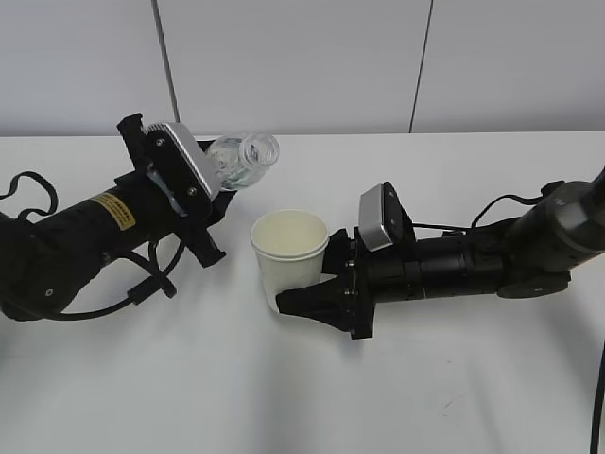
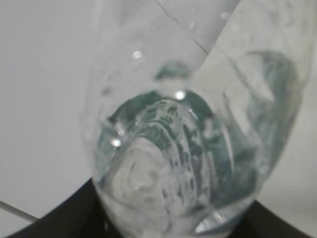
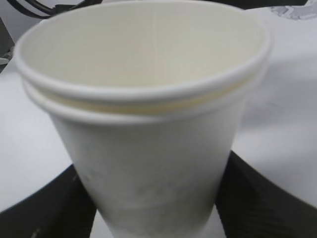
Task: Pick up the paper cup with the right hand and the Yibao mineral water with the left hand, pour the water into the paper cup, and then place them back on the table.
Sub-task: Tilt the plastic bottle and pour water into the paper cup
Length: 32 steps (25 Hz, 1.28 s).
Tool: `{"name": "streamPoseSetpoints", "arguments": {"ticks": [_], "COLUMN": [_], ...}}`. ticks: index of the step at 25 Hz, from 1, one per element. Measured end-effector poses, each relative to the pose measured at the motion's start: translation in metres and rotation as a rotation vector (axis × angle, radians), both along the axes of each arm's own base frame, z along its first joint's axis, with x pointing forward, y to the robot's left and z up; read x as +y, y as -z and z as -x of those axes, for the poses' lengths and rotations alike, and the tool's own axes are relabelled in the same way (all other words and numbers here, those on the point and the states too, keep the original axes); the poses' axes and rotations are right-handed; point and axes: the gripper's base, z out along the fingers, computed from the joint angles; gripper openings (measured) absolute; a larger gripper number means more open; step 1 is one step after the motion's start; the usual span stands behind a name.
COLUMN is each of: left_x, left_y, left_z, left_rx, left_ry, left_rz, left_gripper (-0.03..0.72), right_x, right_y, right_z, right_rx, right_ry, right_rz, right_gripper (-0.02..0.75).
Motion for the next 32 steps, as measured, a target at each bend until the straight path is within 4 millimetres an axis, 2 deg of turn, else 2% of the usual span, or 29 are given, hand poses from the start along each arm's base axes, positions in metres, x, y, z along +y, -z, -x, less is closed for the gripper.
{"name": "streamPoseSetpoints", "arguments": {"ticks": [16, 32], "left_x": [0.0027, 0.0036], "left_y": [-0.0061, -0.0072], "left_z": [-0.0024, -0.0031], "left_rx": [-0.216, -0.337], "left_ry": [-0.016, -0.013], "left_rz": [-0.201, -0.366], "left_gripper": [0.346, 0.344], "right_x": [0.0012, 0.0009], "right_y": [-0.0028, -0.0024], "right_z": [-0.0030, -0.0054], "right_rx": [-0.021, -0.025], "right_ry": [-0.021, -0.010], "right_rz": [0.004, 0.020], "right_gripper": [0.493, 0.493]}}
